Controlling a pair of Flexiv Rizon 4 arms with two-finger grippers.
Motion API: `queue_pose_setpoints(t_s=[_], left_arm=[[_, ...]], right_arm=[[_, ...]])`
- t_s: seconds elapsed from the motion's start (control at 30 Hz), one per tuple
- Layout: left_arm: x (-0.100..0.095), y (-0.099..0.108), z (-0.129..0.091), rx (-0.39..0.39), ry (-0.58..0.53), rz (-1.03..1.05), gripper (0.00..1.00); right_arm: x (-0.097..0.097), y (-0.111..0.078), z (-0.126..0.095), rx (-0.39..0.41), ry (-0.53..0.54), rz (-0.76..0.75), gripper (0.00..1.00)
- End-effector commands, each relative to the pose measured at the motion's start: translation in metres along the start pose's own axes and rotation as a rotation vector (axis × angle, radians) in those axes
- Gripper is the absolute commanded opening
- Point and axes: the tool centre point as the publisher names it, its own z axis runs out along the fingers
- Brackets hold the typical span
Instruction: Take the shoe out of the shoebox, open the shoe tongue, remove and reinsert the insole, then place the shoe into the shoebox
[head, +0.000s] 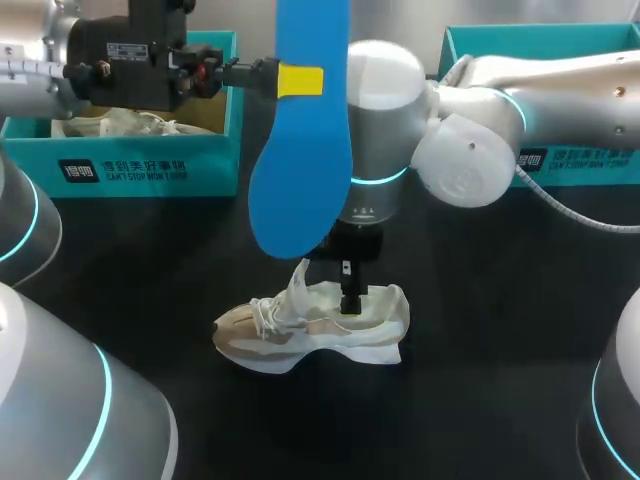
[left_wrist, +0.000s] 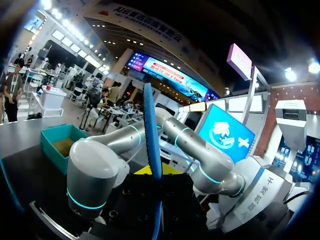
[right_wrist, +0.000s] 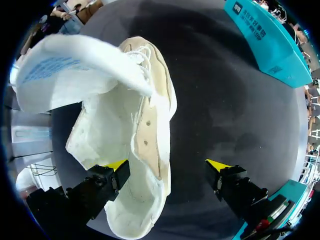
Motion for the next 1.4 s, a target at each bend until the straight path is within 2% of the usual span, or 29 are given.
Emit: queue_pose_setpoints(t_s=[0.03,0.07,0.13,0.17,0.27,0.33,0.93,1.17,1.4], left_arm=[[-0.001,0.0,0.001,-0.003,0.0,0.0,0.0],[-0.001,0.0,0.001,-0.003,0.0,0.0,0.0],[-0.001,0.0,0.001,-0.003,0.0,0.0,0.0],[-0.001,0.0,0.001,-0.003,0.0,0.0,0.0],[-0.001,0.0,0.001,-0.003,0.0,0.0,0.0],[-0.001,0.0,0.001,-0.003,0.0,0.0,0.0],[-0.001,0.0,0.001,-0.003,0.0,0.0,0.0],[-0.001,0.0,0.001,-0.003,0.0,0.0,0.0],[-0.001,0.0,0.001,-0.003,0.0,0.0,0.0]], right_arm=[[-0.004,0.004,0.011,0.005,-0.008,0.006,0.76],[-0.004,0.003,0.013,0.003,-0.008,0.006,0.68],[-0.003,0.002,0.017,0.004,0.001,0.01,0.64],[-0.004,0.001,0.018,0.005,0.002,0.01,0.5],[-0.003,0.001,0.02,0.003,0.005,0.011,0.29],[-0.002,0.002,0.02,0.0,0.007,0.011,0.0],[0.007,-0.002,0.014,0.005,0.044,0.02,0.0],[0.016,-0.001,-0.005,-0.001,0.05,0.072,0.0],[0.024,-0.007,-0.025,-0.053,0.012,0.203,0.0]])
